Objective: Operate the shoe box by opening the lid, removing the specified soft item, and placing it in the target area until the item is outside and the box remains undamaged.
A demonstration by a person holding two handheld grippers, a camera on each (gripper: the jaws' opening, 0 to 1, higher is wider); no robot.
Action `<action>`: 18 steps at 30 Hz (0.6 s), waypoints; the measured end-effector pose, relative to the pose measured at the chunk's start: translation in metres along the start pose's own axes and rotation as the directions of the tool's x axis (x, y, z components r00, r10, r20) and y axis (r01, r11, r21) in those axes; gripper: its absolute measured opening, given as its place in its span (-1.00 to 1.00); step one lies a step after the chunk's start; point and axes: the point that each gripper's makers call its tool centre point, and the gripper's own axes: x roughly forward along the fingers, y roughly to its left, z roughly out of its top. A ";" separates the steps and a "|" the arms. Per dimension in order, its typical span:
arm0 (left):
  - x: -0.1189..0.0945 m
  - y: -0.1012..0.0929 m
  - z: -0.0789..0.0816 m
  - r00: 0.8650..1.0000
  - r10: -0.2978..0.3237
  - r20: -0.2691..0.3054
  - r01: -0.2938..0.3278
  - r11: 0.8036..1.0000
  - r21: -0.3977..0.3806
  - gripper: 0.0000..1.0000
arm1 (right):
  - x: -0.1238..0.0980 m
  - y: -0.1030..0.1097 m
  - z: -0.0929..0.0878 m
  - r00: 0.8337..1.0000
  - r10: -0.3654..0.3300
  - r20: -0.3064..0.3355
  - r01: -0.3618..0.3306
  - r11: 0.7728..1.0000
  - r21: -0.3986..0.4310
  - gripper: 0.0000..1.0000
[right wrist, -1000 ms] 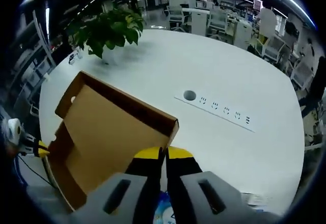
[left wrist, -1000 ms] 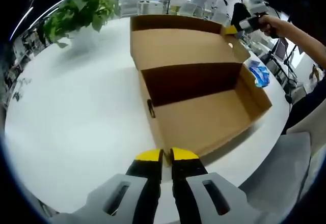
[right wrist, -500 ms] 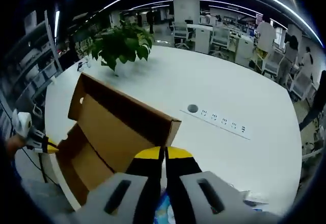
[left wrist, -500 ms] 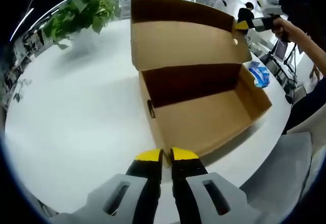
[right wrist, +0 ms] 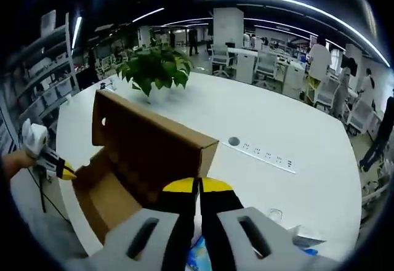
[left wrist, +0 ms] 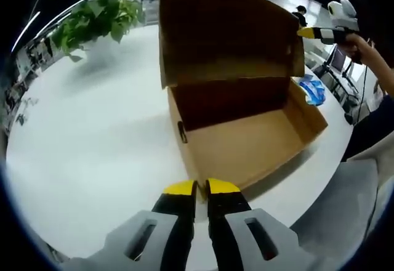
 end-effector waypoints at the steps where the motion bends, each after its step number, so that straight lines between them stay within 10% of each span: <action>1: 0.000 0.000 0.000 1.000 0.000 0.001 0.000 1.000 0.000 -0.94 | -0.001 0.001 0.000 1.000 -0.003 0.006 0.003 1.000 -0.006 -1.00; 18: -0.002 -0.001 -0.001 1.000 -0.005 0.023 0.005 1.000 0.001 -0.93 | -0.031 0.023 -0.017 0.997 -0.038 0.074 0.040 0.999 -0.029 -1.00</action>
